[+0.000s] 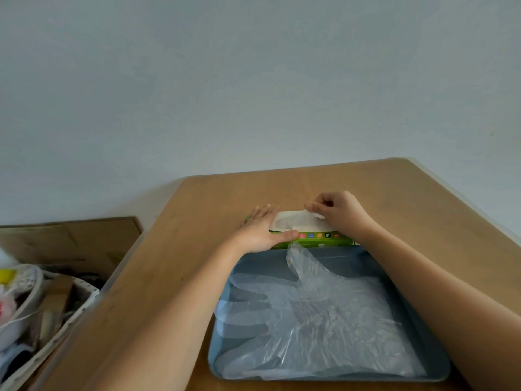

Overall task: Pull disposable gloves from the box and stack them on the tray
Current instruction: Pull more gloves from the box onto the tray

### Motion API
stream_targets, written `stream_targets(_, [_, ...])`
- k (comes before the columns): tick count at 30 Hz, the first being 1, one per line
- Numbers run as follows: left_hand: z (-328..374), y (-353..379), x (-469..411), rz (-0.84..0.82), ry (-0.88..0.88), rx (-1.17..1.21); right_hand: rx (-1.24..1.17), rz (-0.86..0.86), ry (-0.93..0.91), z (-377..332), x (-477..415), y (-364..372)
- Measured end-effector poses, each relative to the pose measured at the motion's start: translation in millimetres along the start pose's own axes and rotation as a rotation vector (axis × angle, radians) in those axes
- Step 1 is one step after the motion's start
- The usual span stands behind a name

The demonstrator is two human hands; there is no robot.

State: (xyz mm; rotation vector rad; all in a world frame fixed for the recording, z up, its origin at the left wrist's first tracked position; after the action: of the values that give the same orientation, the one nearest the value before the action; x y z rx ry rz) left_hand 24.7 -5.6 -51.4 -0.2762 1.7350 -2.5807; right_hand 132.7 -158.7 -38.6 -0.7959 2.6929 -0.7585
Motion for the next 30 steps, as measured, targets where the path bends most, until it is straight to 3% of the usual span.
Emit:
stream_targets(4, [-1,3,-7,0.03,0.018,0.009,-0.12,0.065,0.064,6,-8,-3])
stream_targets(7, [0,4,-9,0.045,0.019,0.01,-0.122,-0.001,-0.036,1,-5,-5])
stream_targets(10, [2,4,-8,0.044,0.016,0.013,0.143,-0.084,-0.161,-3,-3,-4])
stream_targets(17, [2,4,-8,0.039,0.008,-0.016,0.068,0.133,-0.264,-22,0,-9])
stream_targets(23, [1,5,-6,0.036,-0.009,0.02,0.001,0.162,-0.107,-15,-6,-14])
stream_targets(27, [2,2,-5,0.097,0.077,0.075,-0.192,0.231,0.04,-2,-15,-13])
stream_targets(30, [3,3,-4,0.079,0.038,0.078,-0.301,0.28,0.095,1,-15,-18])
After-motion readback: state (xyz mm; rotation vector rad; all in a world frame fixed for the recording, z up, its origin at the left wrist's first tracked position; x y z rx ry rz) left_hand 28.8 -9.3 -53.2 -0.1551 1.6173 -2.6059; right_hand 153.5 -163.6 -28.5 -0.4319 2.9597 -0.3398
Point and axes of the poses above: each hand's wrist, its own x-axis away from the middle knuckle, its own y-axis out of the palm, z = x × y, the point moved 3 cm from there along -x, towards the middle knuckle, and after that the axes turned 10 degrees about y, right-handed, at the moved point
